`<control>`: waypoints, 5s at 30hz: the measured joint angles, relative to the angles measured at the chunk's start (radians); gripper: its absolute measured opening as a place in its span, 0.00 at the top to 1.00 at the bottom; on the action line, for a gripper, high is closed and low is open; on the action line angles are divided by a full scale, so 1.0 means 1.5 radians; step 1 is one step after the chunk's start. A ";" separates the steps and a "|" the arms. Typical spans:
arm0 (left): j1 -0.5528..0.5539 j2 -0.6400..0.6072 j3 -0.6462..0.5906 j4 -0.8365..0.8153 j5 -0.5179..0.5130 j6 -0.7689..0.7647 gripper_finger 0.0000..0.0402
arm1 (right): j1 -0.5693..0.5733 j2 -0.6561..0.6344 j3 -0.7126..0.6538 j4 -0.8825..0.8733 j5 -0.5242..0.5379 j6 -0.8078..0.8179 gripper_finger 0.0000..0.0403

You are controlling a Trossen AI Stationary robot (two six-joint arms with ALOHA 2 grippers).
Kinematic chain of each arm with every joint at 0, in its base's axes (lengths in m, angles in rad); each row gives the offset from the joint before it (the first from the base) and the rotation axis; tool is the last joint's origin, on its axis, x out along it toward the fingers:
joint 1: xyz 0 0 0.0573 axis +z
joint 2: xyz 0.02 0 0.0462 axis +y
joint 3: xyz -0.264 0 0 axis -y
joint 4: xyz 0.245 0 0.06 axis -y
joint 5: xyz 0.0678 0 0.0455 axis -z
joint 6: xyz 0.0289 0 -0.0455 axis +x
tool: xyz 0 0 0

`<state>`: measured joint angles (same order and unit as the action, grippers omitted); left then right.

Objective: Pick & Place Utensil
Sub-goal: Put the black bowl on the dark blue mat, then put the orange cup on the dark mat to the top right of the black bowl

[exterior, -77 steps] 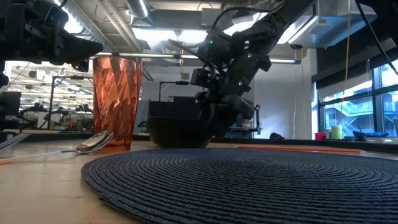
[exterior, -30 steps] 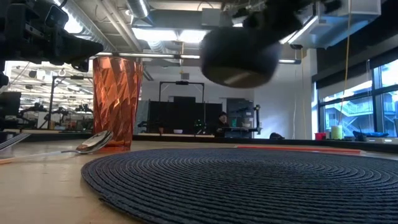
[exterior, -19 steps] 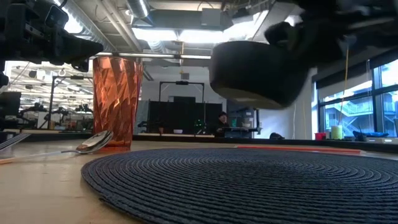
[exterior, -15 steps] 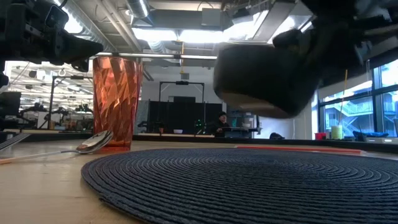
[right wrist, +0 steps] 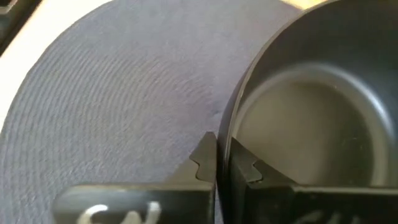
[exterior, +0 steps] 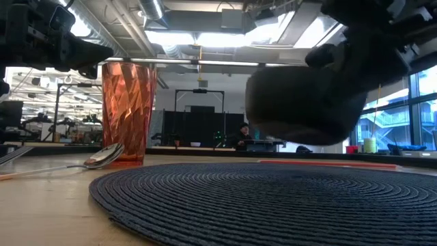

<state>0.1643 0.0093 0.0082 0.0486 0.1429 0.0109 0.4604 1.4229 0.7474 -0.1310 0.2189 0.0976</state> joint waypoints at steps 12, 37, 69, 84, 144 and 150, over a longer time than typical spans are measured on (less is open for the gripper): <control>0.000 0.000 0.000 0.000 0.000 -0.004 0.99 | 0.005 0.150 0.101 -0.049 -0.076 -0.068 0.99; 0.000 0.000 0.000 0.000 0.000 -0.004 0.99 | 0.050 0.201 0.168 -0.115 -0.066 -0.098 0.99; 0.000 0.000 0.000 0.000 0.000 -0.005 0.99 | 0.049 0.189 0.200 -0.135 -0.059 -0.107 0.72; 0.000 0.000 0.000 -0.005 0.000 -0.004 0.99 | 0.046 -0.010 0.195 -0.035 -0.119 -0.274 0.76; 0.000 0.000 0.000 -0.005 0.000 0.003 0.99 | -0.525 -0.460 -0.438 0.595 -0.333 -0.058 1.00; 0.000 0.000 0.000 -0.003 0.000 0.001 0.99 | -0.525 -0.460 -0.438 0.569 -0.341 -0.064 0.99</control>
<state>0.1646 0.0093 0.0084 0.0443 0.1427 0.0129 -0.3275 0.7330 0.0906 0.7223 -0.2920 0.0015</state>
